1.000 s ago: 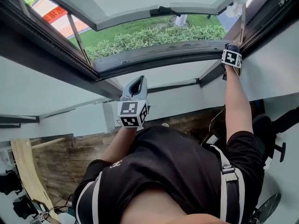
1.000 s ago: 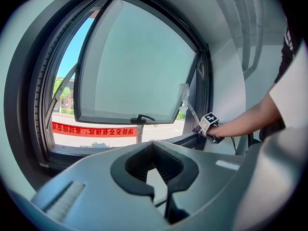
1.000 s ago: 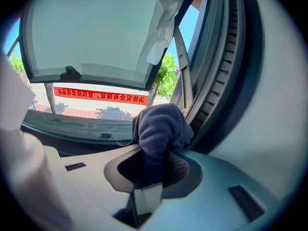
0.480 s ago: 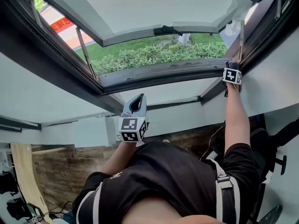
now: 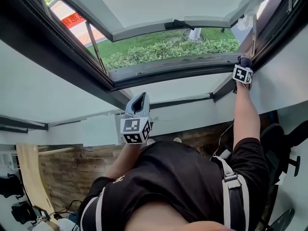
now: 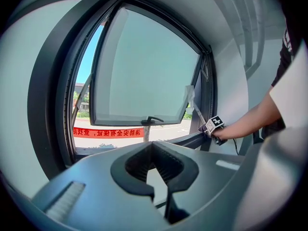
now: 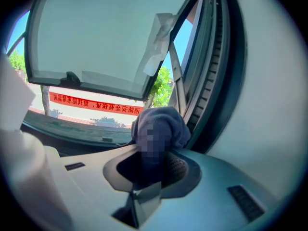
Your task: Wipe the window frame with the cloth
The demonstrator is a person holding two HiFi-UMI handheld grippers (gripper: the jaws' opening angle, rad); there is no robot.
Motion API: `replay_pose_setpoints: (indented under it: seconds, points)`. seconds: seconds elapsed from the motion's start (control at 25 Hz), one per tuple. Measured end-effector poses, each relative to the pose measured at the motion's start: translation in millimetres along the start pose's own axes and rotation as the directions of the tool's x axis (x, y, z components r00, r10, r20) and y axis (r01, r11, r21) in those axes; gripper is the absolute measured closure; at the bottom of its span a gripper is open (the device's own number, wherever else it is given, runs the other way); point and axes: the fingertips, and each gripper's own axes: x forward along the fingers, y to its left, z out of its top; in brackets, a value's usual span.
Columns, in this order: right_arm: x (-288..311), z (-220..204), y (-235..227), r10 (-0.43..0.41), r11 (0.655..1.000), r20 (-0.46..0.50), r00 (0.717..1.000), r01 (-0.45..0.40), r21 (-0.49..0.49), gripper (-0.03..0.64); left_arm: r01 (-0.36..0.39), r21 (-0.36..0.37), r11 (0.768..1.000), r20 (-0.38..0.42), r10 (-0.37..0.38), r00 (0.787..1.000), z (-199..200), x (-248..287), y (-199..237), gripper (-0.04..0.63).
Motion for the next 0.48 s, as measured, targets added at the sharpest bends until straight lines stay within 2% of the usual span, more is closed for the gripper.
replay_pose_setpoints:
  seconds: [0.2,0.28,0.36,0.48]
  points:
    - [-36,16,19,-0.019,0.995,0.140,0.990,0.005,0.100,0.532,0.029,-0.012,1.000,0.021,-0.029,0.999,4,-3,4,0.586]
    - [-55,23,29,-0.008,0.981,0.200,0.980,-0.031,0.191,0.532,0.049,-0.010,0.999,0.025,-0.049,0.998,6,-2,5,0.586]
    - [-80,35,40,-0.007,0.968,0.267,0.964,-0.061,0.244,0.532,0.073,-0.005,0.997,0.028,-0.073,0.997,9,1,4,0.586]
    - [-127,63,56,0.002,0.969,0.393,0.919,-0.098,0.226,0.532,0.120,0.006,0.993,0.037,-0.120,0.992,14,7,-6,0.586]
